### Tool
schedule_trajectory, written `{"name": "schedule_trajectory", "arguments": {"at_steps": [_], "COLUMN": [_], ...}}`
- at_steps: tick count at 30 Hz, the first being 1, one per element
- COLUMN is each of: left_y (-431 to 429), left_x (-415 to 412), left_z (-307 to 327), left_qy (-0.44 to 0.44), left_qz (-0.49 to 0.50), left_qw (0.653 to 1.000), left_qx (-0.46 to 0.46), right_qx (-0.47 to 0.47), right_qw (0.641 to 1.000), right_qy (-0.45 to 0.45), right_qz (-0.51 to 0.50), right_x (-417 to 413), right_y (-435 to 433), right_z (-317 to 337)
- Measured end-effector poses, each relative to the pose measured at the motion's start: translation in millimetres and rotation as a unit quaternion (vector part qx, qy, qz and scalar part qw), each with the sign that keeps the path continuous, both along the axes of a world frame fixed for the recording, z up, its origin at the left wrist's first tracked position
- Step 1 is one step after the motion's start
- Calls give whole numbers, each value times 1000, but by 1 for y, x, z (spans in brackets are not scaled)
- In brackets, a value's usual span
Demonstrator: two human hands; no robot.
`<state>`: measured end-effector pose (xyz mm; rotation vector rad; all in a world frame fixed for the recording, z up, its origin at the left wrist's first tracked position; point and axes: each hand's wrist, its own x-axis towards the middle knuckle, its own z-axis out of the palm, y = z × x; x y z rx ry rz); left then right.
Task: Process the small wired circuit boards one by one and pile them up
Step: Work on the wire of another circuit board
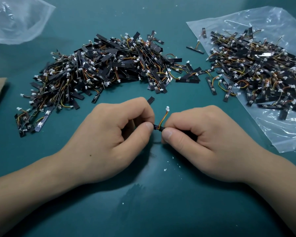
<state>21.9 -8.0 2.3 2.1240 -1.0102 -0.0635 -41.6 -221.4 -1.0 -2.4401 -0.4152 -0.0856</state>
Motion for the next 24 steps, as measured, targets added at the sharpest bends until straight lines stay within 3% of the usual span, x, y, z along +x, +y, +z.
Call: {"name": "schedule_trajectory", "arguments": {"at_steps": [24], "left_y": [-1], "left_x": [-1], "left_z": [2], "left_qy": [12], "left_qz": [-7], "left_qw": [999], "left_qx": [-34], "right_qx": [-2], "right_qw": [1000], "right_qy": [-9], "right_qz": [13], "right_x": [-1], "right_y": [2], "right_z": [3]}}
